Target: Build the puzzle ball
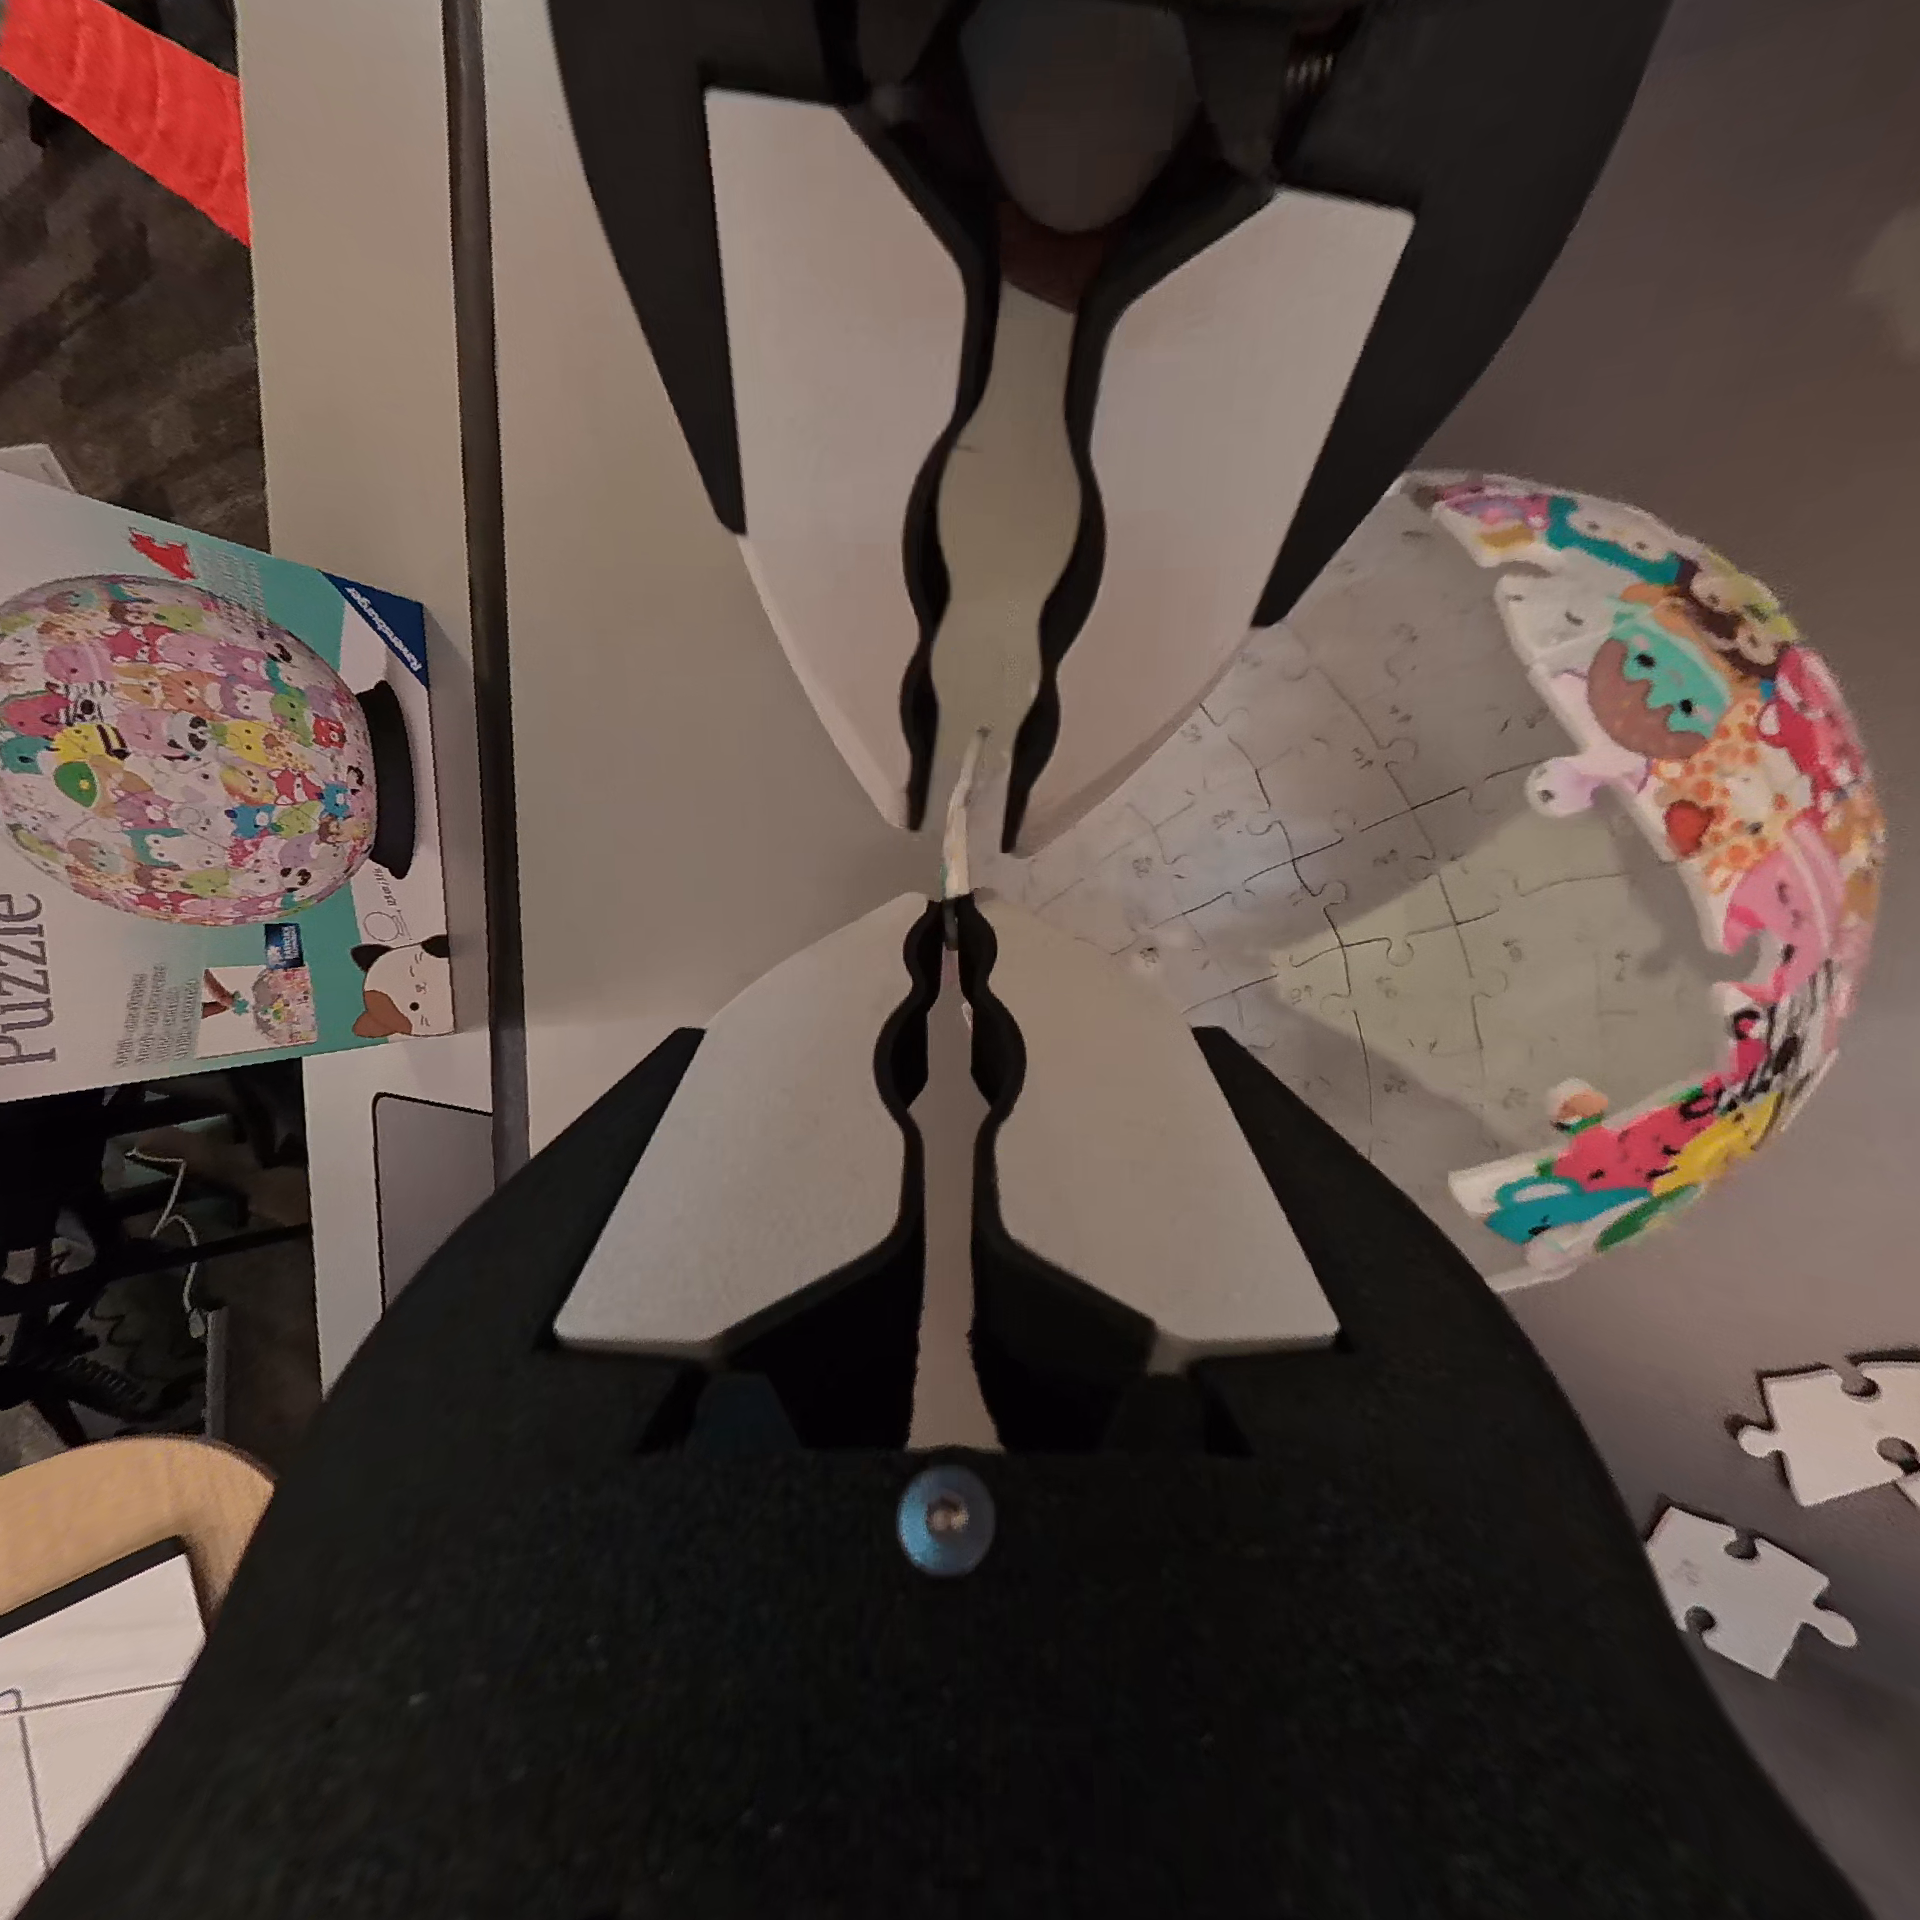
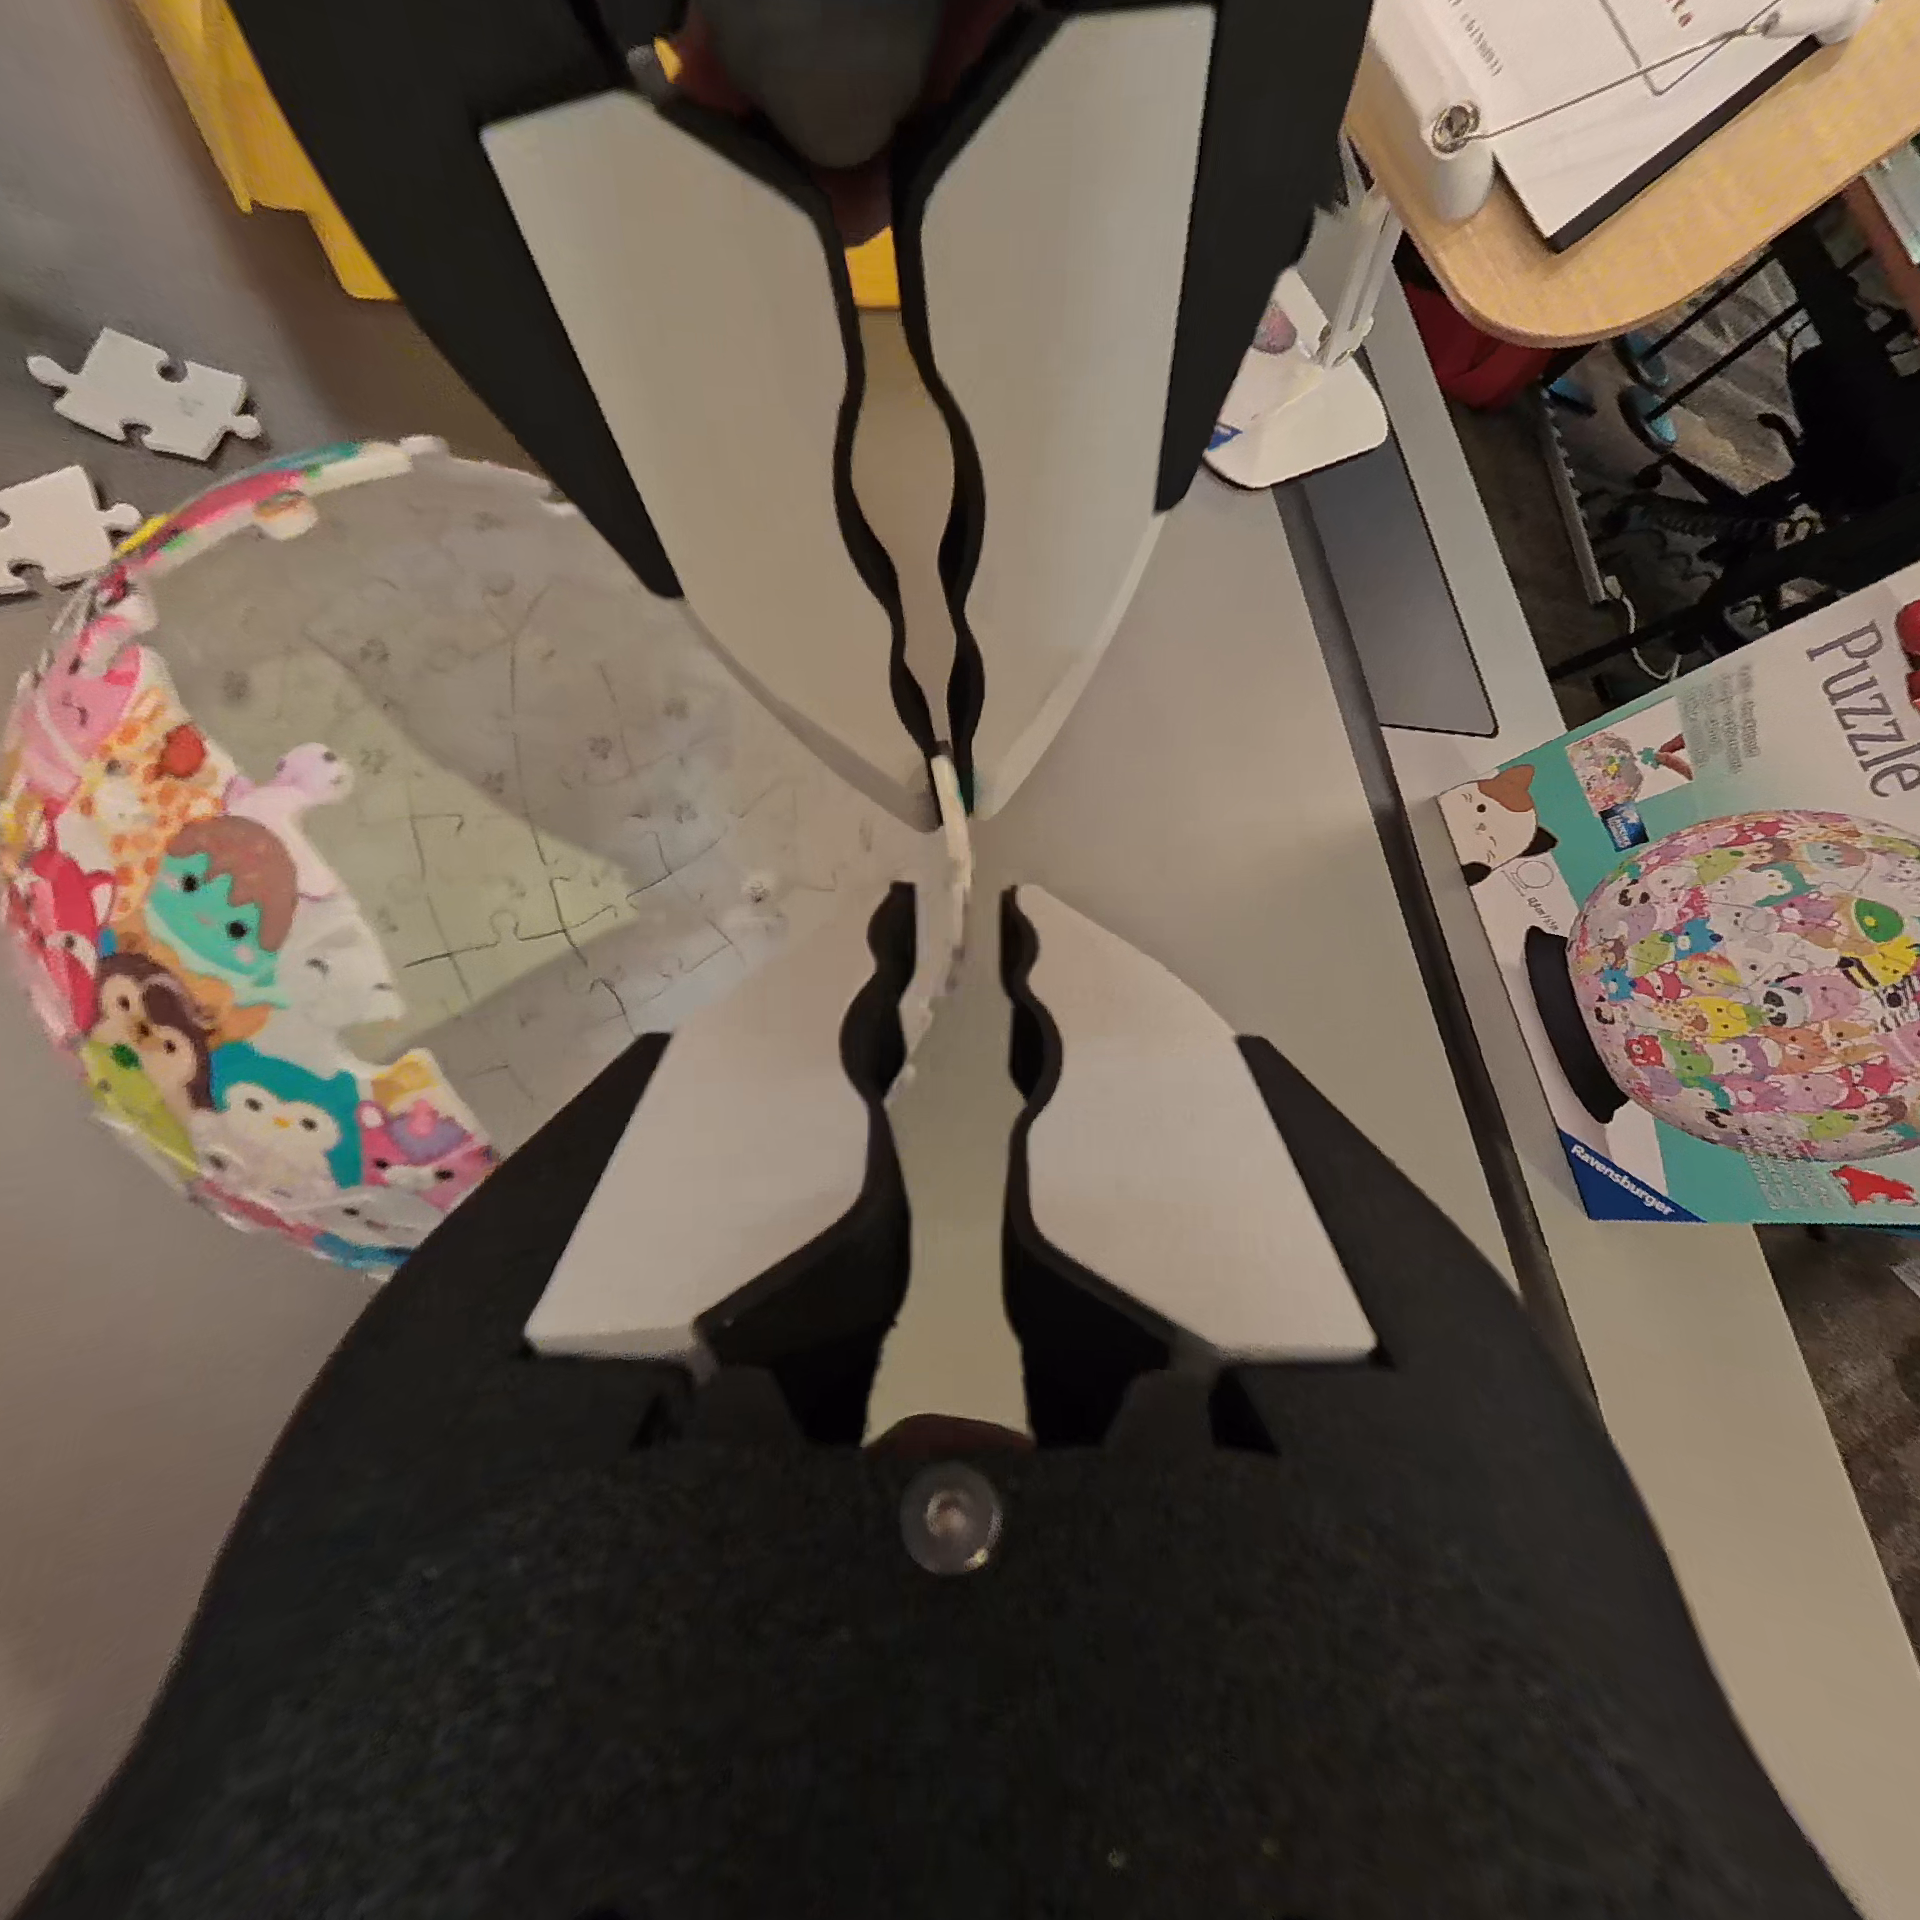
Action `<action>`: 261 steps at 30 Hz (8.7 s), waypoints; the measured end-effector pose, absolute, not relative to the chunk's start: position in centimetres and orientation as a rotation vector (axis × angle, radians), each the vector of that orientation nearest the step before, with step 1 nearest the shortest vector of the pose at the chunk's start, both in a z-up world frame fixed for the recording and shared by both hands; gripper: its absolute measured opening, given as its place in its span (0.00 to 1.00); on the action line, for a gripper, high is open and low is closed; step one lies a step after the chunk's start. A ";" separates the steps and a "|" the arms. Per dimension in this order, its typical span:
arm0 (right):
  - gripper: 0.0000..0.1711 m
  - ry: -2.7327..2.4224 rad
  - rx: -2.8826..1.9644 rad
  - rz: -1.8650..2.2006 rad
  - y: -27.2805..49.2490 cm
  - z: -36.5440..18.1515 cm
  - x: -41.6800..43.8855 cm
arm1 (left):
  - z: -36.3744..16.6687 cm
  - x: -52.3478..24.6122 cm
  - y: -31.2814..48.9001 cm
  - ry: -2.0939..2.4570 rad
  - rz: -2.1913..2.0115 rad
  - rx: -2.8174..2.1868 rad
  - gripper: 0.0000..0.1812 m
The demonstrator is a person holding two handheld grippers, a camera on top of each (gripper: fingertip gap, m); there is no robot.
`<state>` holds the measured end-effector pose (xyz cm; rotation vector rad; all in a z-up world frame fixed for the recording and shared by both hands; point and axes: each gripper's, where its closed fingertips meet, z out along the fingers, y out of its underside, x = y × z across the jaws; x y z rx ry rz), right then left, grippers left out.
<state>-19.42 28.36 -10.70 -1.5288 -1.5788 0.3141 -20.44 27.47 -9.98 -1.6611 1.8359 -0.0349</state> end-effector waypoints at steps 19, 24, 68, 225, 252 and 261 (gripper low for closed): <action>0.01 -1.446 -1.451 0.464 20.0 0.6 -18.1 | -0.4 -19.3 19.4 1.716 -0.363 -1.730 0.01; 0.01 -1.301 -1.686 0.670 16.1 -0.3 -15.4 | -0.7 -21.5 15.8 1.450 -0.276 -1.833 0.18; 0.01 -1.306 -1.423 0.642 28.1 -7.3 -18.1 | -6.3 -21.7 27.9 1.553 -0.394 -1.819 0.15; 0.01 -1.544 -1.342 0.283 32.0 -10.2 -19.9 | -13.3 -20.2 33.9 1.945 -0.444 -1.947 0.00; 0.06 -1.581 -1.371 0.352 31.9 -10.1 -20.4 | -13.3 -21.2 35.7 1.832 -0.389 -1.986 0.00; 0.09 -1.694 -1.367 0.268 32.3 -9.9 -21.3 | -8.1 -25.2 36.0 1.488 -0.221 -2.035 0.00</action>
